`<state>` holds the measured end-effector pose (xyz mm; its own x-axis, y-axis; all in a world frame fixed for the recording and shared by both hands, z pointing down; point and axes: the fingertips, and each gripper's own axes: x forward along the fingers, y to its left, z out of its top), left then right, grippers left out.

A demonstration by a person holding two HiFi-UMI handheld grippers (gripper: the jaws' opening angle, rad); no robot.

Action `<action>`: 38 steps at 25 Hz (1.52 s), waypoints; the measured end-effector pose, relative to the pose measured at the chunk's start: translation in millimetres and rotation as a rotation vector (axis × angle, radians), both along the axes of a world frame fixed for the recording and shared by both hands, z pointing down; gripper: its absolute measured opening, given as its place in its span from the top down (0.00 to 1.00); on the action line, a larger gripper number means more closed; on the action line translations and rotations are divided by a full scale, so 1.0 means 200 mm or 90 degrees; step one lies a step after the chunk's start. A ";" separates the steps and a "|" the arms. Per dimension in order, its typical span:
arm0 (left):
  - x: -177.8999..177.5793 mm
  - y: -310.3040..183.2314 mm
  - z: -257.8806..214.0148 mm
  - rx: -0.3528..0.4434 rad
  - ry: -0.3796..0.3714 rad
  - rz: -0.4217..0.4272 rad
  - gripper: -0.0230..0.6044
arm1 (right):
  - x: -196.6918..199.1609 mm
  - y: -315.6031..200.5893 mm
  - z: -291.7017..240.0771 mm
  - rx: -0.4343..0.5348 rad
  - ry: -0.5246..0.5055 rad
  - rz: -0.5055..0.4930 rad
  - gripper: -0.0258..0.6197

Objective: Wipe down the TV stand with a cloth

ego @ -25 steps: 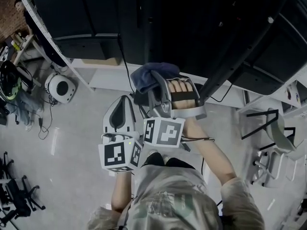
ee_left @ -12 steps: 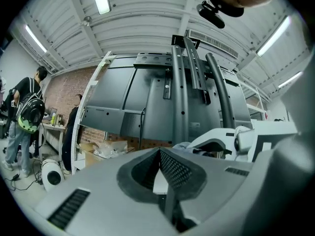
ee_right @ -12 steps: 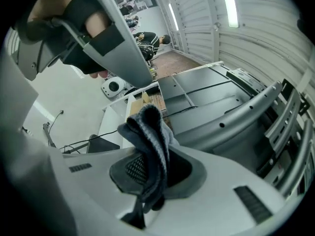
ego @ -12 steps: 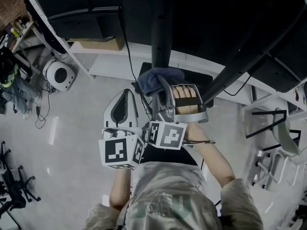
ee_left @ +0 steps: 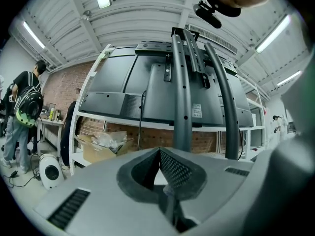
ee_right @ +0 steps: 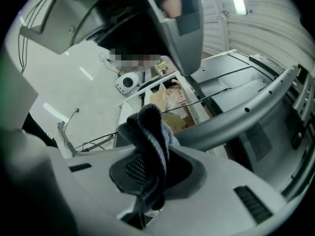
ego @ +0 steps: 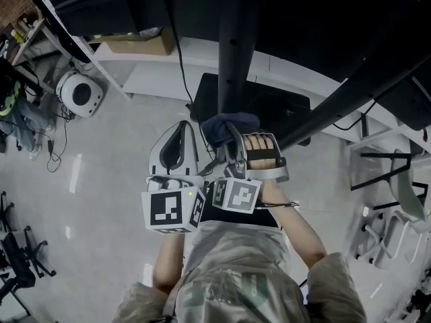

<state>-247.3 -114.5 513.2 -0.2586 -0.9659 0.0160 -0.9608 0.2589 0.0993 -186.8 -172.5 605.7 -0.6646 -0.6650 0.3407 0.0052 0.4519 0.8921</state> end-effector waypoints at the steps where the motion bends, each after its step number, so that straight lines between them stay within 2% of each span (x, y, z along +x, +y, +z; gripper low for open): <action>1: 0.00 -0.01 0.01 -0.002 0.000 0.002 0.94 | 0.01 0.00 0.06 -0.006 0.008 0.000 0.87; 11: 0.01 -0.12 0.11 -0.020 0.004 0.012 0.94 | 0.07 0.00 0.57 -0.060 0.084 -0.016 0.87; 18: 0.01 -0.18 0.18 -0.037 0.013 0.015 0.94 | 0.11 -0.04 0.84 -0.094 0.130 -0.005 0.87; 20: 0.01 -0.20 0.19 -0.036 0.012 0.016 0.94 | 0.12 -0.06 0.87 -0.097 0.135 -0.003 0.87; 25: 0.03 -0.24 0.14 -0.032 0.004 0.024 0.94 | 0.10 -0.03 0.89 -0.152 0.108 -0.005 0.87; 29: 0.00 -0.23 -0.01 -0.030 -0.004 0.028 0.94 | 0.11 -0.02 0.82 -0.170 0.115 0.012 0.87; 31: 0.00 -0.22 -0.12 -0.028 -0.003 0.030 0.94 | 0.14 -0.04 0.68 -0.206 0.083 0.038 0.87; 34: 0.05 -0.24 -0.37 -0.016 -0.005 0.047 0.94 | 0.19 -0.08 0.24 -0.295 -0.036 0.084 0.87; 36: 0.10 -0.26 -0.58 -0.001 -0.007 0.065 0.94 | 0.23 -0.12 -0.15 -0.357 -0.154 0.114 0.87; 38: 0.16 -0.26 -0.79 0.018 -0.018 0.088 0.94 | 0.30 -0.14 -0.59 -0.426 -0.311 0.131 0.87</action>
<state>-215.3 -166.2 354.9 -0.1237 -0.9922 -0.0171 -0.9895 0.1221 0.0771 -127.6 -200.3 487.6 -0.7274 -0.5494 0.4112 -0.4508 0.8343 0.3172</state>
